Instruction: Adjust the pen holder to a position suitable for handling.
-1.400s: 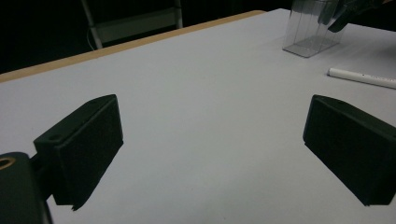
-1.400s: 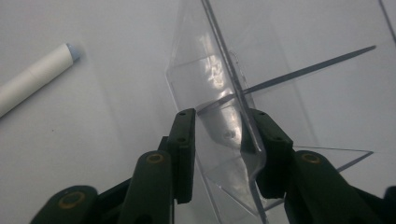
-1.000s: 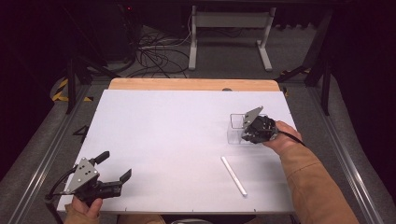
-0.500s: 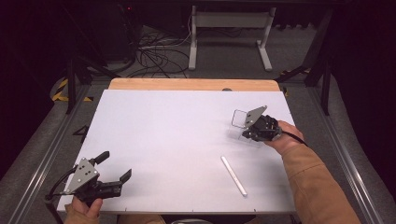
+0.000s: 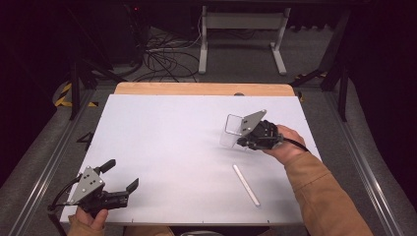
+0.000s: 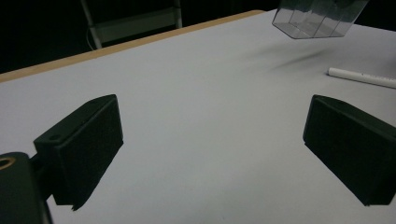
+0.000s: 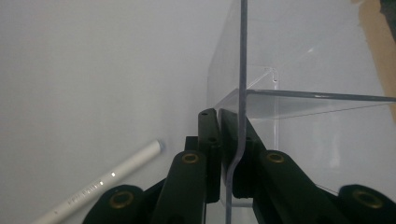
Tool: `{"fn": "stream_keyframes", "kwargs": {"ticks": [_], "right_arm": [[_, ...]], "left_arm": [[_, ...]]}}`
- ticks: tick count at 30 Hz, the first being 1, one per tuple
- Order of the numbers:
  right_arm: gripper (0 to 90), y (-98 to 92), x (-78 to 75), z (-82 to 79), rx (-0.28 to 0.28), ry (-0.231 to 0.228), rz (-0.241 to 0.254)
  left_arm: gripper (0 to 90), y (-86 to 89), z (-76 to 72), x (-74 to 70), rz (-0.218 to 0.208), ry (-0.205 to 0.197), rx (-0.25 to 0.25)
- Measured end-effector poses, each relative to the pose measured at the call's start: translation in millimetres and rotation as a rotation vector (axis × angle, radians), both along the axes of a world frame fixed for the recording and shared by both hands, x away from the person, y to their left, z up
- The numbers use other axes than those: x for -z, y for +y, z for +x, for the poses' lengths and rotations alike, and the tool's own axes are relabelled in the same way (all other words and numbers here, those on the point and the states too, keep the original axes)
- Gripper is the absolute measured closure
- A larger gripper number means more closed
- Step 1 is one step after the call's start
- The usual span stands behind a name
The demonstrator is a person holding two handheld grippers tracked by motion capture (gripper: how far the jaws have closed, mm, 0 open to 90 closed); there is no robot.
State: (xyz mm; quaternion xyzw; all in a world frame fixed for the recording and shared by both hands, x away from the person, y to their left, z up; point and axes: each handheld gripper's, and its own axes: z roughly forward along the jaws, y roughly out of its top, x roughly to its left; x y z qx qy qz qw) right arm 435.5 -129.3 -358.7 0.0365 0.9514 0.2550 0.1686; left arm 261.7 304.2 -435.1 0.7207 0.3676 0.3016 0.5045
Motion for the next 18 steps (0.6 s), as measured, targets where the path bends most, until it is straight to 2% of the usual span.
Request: {"fn": "stream_keyframes", "kwargs": {"ticks": [6, 11, 18], "right_arm": [[85.4, 33.9, 2.6, -7.7, -0.065, 0.02, -0.006], [85.4, 59.5, 11.2, -10.3, -0.106, 0.046, -0.023], [85.3, 83.8, 24.9, -10.2, -0.136, 0.077, -0.053]], "left_arm": [[5.6, 0.2, 0.1, 0.0, 0.004, -0.002, 0.003], [5.6, -0.1, 0.4, 0.3, 0.004, -0.003, 0.006], [5.6, -0.2, 0.4, 0.6, 0.004, -0.001, 0.009]]}}
